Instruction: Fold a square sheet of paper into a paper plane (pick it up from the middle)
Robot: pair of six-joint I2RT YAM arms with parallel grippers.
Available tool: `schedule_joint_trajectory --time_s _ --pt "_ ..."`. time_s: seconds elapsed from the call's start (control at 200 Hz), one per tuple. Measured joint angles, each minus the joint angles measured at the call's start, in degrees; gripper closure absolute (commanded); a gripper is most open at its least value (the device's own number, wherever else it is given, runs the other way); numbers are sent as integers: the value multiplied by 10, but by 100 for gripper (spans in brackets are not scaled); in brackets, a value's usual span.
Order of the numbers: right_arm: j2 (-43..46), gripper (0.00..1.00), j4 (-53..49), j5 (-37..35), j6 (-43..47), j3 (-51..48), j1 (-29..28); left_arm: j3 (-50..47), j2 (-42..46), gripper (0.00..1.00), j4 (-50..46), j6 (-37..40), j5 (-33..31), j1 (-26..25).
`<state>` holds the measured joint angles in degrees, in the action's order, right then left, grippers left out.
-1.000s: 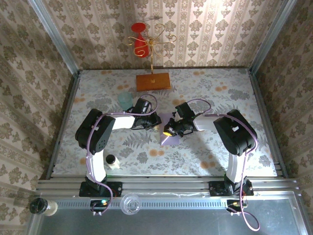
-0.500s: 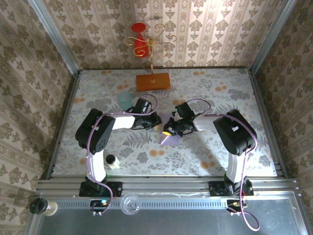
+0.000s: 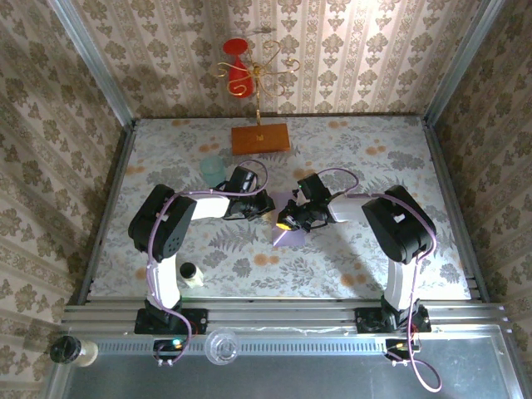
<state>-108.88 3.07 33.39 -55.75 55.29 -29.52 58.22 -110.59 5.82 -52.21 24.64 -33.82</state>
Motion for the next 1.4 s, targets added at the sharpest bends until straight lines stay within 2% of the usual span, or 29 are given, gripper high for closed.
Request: schedule_joint_trajectory --time_s 1.4 --pt "1 92 14 -4 -11 -7 0 3 -1 88 -6 0 -2 0"
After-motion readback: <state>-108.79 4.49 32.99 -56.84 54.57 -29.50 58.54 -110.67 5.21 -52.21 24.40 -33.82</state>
